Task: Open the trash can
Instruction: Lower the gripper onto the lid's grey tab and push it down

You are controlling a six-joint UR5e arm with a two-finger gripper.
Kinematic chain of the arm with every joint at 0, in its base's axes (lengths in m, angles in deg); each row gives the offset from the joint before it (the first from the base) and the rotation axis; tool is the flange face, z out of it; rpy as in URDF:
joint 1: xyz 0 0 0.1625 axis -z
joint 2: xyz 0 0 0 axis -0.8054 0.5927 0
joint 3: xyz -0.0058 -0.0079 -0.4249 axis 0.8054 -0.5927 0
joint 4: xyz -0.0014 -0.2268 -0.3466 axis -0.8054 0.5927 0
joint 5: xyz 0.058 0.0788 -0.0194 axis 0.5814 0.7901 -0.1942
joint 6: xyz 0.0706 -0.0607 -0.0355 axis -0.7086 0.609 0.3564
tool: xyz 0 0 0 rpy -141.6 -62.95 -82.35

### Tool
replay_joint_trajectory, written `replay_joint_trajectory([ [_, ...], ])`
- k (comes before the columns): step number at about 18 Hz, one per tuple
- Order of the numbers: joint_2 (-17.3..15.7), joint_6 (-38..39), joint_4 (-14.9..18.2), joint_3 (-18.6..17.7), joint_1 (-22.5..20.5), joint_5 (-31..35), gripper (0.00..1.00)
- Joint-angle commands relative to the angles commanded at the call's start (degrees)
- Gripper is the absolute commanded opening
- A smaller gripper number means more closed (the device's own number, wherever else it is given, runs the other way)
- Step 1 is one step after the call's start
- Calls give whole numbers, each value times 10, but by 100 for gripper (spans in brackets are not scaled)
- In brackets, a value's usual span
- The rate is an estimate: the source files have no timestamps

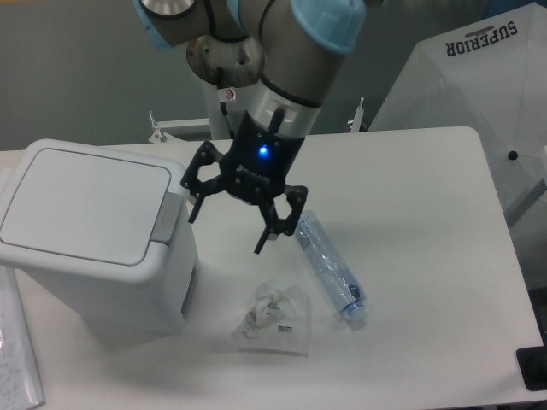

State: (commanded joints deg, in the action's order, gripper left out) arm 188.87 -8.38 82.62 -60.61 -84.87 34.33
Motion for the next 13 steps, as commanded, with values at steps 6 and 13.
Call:
replay_joint_trajectory([
  [6,-3,0,-2,-18,8,4,100],
  [13,-3,0,-5,-18,8,4,100],
])
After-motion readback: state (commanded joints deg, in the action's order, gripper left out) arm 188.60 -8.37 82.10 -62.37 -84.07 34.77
